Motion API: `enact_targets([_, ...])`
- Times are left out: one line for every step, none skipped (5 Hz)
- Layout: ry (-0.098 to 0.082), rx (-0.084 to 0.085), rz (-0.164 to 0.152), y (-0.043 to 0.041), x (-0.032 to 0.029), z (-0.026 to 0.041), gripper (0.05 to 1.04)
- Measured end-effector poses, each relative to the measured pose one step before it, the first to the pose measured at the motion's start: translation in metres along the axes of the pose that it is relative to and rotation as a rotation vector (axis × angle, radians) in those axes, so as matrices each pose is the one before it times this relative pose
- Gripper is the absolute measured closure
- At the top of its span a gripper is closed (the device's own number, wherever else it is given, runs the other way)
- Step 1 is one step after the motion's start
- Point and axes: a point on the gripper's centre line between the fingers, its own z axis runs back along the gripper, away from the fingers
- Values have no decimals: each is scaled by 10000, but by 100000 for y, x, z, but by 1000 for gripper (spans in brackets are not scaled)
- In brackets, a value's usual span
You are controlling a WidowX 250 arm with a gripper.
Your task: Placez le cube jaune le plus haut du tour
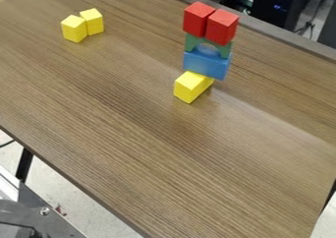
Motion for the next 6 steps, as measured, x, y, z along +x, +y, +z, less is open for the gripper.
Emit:
enact_targets([257,-79,64,78,-271,-743,84])
enact_targets([427,-297,-634,868,150,-1515,84])
enact_targets([211,270,-1098,1789,665,-814,84])
enact_targets([286,554,-1807,1818,703,-1417,84])
enact_targets([274,366,-1371,1279,252,-1224,84])
enact_targets([-16,858,-656,1554,117,-963,84])
